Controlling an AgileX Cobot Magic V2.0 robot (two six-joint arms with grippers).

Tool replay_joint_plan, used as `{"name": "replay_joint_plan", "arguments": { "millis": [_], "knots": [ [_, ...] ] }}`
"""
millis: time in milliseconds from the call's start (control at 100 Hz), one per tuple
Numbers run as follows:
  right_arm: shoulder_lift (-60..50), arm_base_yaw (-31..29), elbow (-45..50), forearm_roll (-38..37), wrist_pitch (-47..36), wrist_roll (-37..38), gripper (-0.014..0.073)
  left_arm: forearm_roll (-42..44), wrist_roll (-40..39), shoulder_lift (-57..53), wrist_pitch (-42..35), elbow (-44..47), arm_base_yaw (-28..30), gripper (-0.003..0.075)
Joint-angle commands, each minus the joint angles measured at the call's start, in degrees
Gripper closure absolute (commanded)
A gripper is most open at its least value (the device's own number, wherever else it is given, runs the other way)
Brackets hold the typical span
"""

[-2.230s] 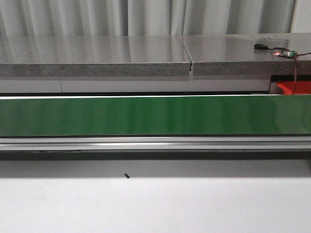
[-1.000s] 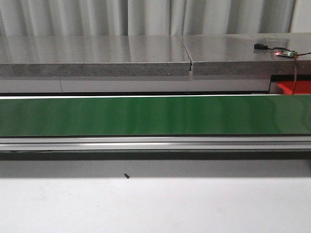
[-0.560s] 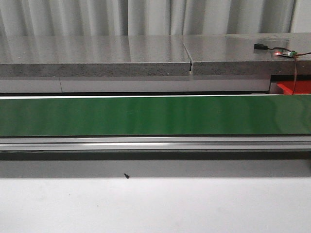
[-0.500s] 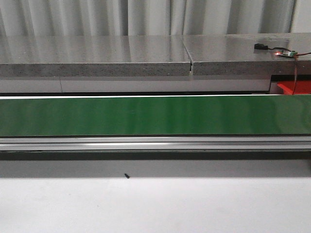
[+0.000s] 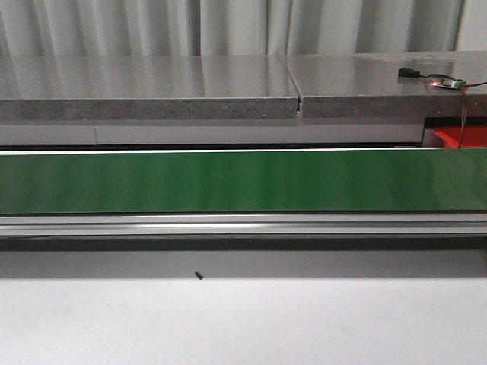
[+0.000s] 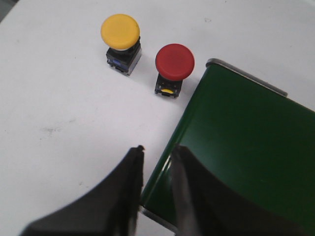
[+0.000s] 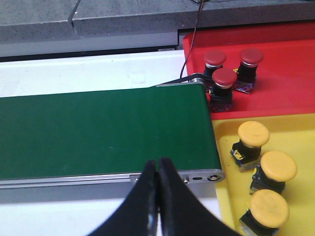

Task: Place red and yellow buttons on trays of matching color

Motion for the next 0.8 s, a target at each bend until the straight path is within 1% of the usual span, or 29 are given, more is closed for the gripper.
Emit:
{"name": "replay_joint_plan", "arguments": {
  "millis": [0,10,40,80,100,180,240,370,440,540,650,710,790],
  "knots": [
    [0.18,0.06,-1.45,0.25,-3.96,-0.41,0.0661,-0.79,-0.06,1.83,-0.68,-4.68,0.28,0.0325],
    [0.18,0.06,-1.45,0.25,-3.96,-0.41,0.0661,-0.79,-0.06,2.14,-0.39,-4.93,0.28,0.0300],
    [0.18,0.06,-1.45,0.25,-3.96,-0.41,0.0661,-1.10,-0.06,3.67,0.29,-6.26,0.28,0.0260],
    [0.18,0.06,-1.45,0.25,-3.96,-0.41,0.0661,-1.21,-0.06,5.27,1.61,-7.71,0.28,0.0227],
    [0.18,0.06,-1.45,0.25,-3.96,-0.41,0.0661,-1.21,-0.06,6.23,2.36,-8.66,0.28,0.0223],
    [0.18,0.06,-1.45,0.25,-3.96,-0.41,0.0661,-1.35,-1.55,10.04,4.97,-12.48,0.28,0.0227],
    [0.18,0.06,-1.45,0.25,-3.96,-0.41,0.0661,-1.35,-4.23,12.39,6.60,-14.98,0.28,0.0227],
    [0.18,0.06,-1.45,0.25,-3.96,-0.41,0.0661,-5.26,-6.10,16.71,6.80,-19.84,0.28,0.0227],
    [0.18,0.06,-1.45,0.25,-3.96,-0.41,0.0661,-5.96,-10.04,18.75,7.09,-22.06,0.28,0.0227],
    [0.18,0.06,-1.45,0.25,-3.96,-0.41,0.0661,-5.96,-15.80,21.39,9.47,-25.23,0.28,0.0227],
    [0.18,0.06,-1.45,0.25,-3.96,-0.41,0.0661,-5.69,-19.32,23.76,11.70,-28.82,0.28,0.0227],
    [0.18,0.06,-1.45,0.25,-3.96,-0.41,0.0661,-4.83,-22.03,24.30,11.43,-30.10,0.43,0.0227],
    [0.18,0.06,-1.45,0.25,-3.96,-0.41,0.0661,-4.83,-23.61,25.02,11.27,-31.37,0.56,0.0227]
  ]
}}
